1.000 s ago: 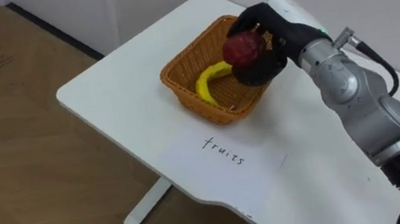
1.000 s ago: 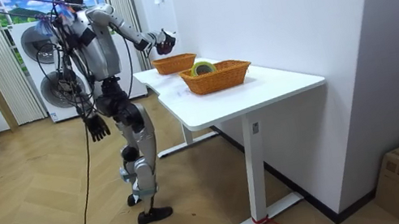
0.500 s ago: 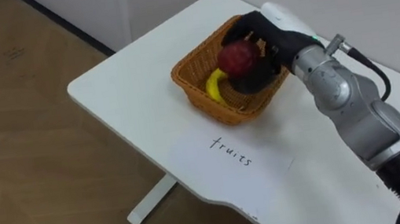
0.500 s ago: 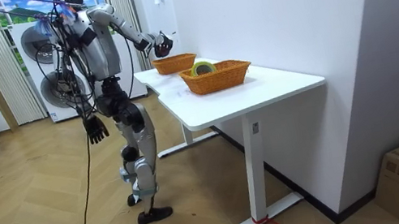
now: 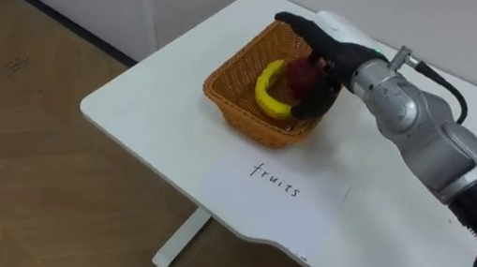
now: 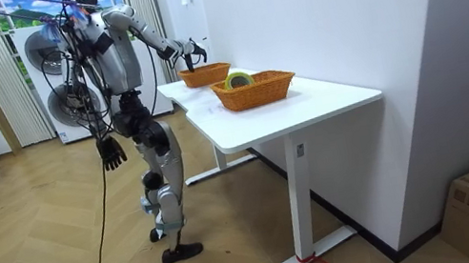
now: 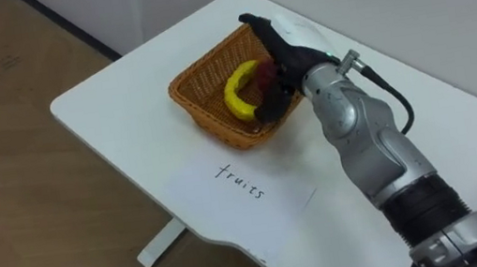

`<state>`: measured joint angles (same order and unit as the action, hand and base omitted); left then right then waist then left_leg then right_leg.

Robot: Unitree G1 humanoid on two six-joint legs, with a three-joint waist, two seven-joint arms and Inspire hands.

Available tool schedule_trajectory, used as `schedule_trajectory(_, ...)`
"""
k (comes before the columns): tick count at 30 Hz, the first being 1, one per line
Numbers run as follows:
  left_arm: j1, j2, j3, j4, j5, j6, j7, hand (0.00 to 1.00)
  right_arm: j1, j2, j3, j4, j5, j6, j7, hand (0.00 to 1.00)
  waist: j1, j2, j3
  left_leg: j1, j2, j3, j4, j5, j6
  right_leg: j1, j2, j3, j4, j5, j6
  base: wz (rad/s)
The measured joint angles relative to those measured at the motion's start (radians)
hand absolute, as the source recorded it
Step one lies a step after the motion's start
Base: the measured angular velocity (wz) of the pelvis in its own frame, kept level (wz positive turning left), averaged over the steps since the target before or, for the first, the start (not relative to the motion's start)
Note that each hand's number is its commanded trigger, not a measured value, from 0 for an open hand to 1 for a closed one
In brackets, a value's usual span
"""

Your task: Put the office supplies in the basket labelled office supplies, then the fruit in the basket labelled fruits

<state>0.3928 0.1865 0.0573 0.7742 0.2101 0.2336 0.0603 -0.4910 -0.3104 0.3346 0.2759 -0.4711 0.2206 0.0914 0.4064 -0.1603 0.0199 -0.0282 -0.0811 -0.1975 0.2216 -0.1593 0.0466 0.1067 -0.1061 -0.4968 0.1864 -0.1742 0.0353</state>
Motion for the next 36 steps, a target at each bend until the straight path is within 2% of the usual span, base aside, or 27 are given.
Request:
schedule_trajectory(12,-0.001,0.000,0.019,-0.003,0.001,0.000,-0.004,0.00,0.000,-0.009,0.000,0.001,0.035,0.000,0.025,0.00,-0.018,-0.011,-0.0033,0.000,-0.001,0.001,-0.001,0.000,0.000,0.000,0.001,-0.001,-0.001,0.000,0.000,0.00)
schedule_trajectory(16,-0.006,0.001,0.026,-0.013,0.020,0.002,-0.003,0.00,0.000,-0.014,-0.004,0.005,0.032,0.002,0.042,0.00,-0.026,-0.020,-0.0093,-0.002,-0.002,0.000,-0.001,0.000,0.000,0.000,0.002,0.002,-0.001,0.000,0.000,0.01)
schedule_trajectory(23,-0.012,-0.004,0.026,-0.029,0.019,0.002,0.019,0.00,0.000,-0.022,-0.007,0.006,0.032,0.014,0.042,0.00,-0.048,-0.023,-0.0082,0.005,-0.001,0.002,0.004,-0.001,0.001,0.007,0.002,0.029,-0.001,0.000,0.000,0.00)
schedule_trajectory(27,-0.037,-0.005,0.019,-0.043,0.020,0.005,0.025,0.00,-0.001,-0.034,-0.033,0.000,0.029,0.020,0.043,0.00,-0.055,-0.011,-0.0044,-0.004,0.001,0.002,0.018,-0.008,0.000,0.002,0.002,0.035,0.001,0.000,0.000,0.00)
schedule_trajectory(28,-0.046,-0.005,0.020,-0.043,0.020,0.006,0.025,0.00,-0.001,-0.035,-0.060,-0.012,0.029,0.020,0.043,0.00,-0.058,-0.008,-0.0055,-0.012,0.000,0.003,0.019,-0.007,0.000,-0.006,0.002,0.042,0.003,0.000,0.000,0.00)
schedule_trajectory(29,-0.053,-0.005,0.020,-0.043,0.020,0.007,0.025,0.00,-0.003,-0.036,-0.089,-0.022,0.033,0.018,0.041,0.00,-0.062,-0.003,-0.0025,-0.014,-0.001,0.003,0.019,-0.004,0.001,-0.008,0.002,0.049,0.004,0.000,0.000,0.00)
schedule_trajectory(31,-0.060,-0.005,0.020,-0.045,0.018,0.007,0.025,0.00,-0.006,-0.038,-0.123,-0.035,0.042,0.019,0.030,0.00,-0.077,0.005,-0.0055,-0.011,-0.001,0.004,0.018,-0.004,0.002,-0.008,0.001,0.054,0.004,0.000,0.000,-0.02)
schedule_trajectory(33,-0.065,-0.005,0.018,-0.042,0.016,0.007,0.025,0.00,-0.013,-0.054,-0.131,-0.058,0.067,0.018,0.009,0.00,-0.086,0.015,-0.0048,-0.004,0.000,0.011,0.015,-0.001,0.003,-0.006,0.002,0.062,0.003,0.000,0.000,-0.09)
schedule_trajectory(34,-0.069,-0.006,0.018,-0.039,0.016,0.006,0.025,0.00,-0.030,-0.059,-0.131,-0.060,0.081,0.015,-0.002,0.00,-0.102,0.022,-0.0034,0.003,0.002,0.017,0.013,-0.001,0.003,-0.002,0.003,0.068,0.003,0.000,0.000,-0.11)
schedule_trajectory(36,-0.080,-0.006,0.019,-0.028,0.017,-0.002,0.025,0.00,-0.053,-0.064,-0.131,-0.069,0.087,0.005,-0.018,0.00,-0.124,0.023,-0.0108,0.006,0.003,0.021,0.007,-0.001,0.003,-0.003,0.004,0.077,0.002,0.000,0.000,-0.10)
